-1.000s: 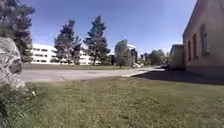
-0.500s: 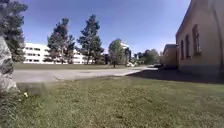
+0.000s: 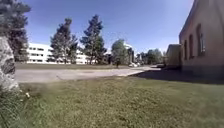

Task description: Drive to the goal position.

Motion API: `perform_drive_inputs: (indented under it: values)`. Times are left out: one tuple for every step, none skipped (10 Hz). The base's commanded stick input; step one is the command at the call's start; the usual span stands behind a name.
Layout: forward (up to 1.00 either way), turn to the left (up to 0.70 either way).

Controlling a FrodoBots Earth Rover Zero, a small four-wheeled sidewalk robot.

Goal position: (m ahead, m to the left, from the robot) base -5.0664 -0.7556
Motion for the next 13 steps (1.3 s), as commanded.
perform_drive_inputs:
  values:
    - [0.70,0.00]
    - [0.70,0.00]
    - [0.70,0.00]
    - [0.70,0.00]
    - [0.70,0.00]
    - [0.70,0.00]
    - [0.70,0.00]
    - [0.70,0.00]
    - [0.70,0.00]
    - [0.70,0.00]
    - [0.70,0.00]
    - [0.70,0.00]
    - [0.70,0.00]
